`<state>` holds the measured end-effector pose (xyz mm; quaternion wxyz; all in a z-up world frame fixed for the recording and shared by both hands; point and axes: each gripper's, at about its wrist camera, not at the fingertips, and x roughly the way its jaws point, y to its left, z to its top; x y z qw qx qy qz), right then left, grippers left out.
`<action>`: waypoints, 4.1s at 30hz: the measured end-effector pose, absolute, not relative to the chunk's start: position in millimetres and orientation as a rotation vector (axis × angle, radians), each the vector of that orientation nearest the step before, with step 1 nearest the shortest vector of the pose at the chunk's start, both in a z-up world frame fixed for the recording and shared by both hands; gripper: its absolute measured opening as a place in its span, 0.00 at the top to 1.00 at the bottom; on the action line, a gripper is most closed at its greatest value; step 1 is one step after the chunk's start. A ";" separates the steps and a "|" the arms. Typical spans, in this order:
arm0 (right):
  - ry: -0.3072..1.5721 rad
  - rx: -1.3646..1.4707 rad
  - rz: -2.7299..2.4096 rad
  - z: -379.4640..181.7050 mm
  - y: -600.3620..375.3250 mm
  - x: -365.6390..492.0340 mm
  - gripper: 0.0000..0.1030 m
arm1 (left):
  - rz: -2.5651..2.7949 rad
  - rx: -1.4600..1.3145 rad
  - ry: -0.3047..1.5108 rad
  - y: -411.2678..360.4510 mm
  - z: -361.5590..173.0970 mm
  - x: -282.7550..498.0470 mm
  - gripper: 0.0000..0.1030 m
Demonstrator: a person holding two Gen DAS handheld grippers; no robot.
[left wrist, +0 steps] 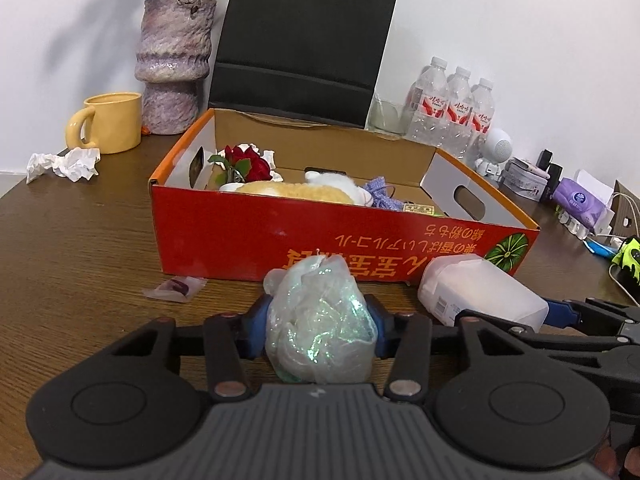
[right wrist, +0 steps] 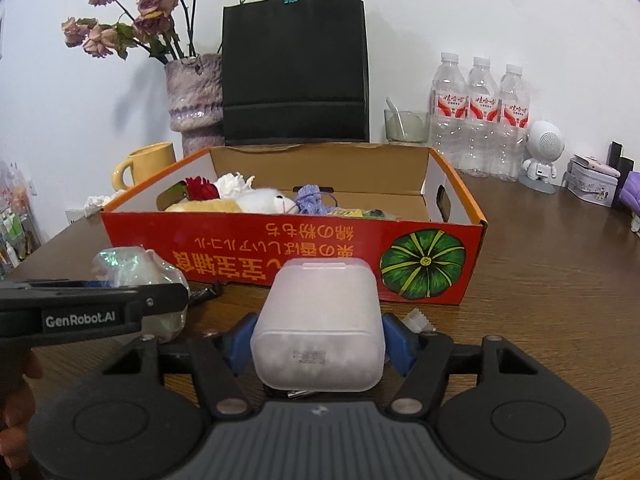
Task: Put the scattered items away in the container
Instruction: 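Carry the wrapper and white container into the box and open both tools, then move both tools back to the table and grasp a small clear packet with the left tool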
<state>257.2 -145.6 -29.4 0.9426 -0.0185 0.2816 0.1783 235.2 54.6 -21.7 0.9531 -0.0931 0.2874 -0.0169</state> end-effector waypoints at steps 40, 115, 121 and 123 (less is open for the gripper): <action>0.285 0.086 0.397 71.8 -166.8 309.5 0.38 | -0.096 -0.297 0.320 65.4 75.2 272.4 0.52; 0.629 -0.090 0.300 -38.5 -184.7 300.5 0.11 | 0.128 -0.085 0.608 122.8 -20.1 251.9 0.17; 0.649 -0.121 0.314 -42.7 -177.8 301.0 0.23 | 0.113 -0.077 0.631 121.9 -23.9 254.6 0.29; 0.657 -0.134 0.309 -44.2 -176.5 301.3 0.24 | 0.107 -0.068 0.640 119.8 -25.5 255.6 0.35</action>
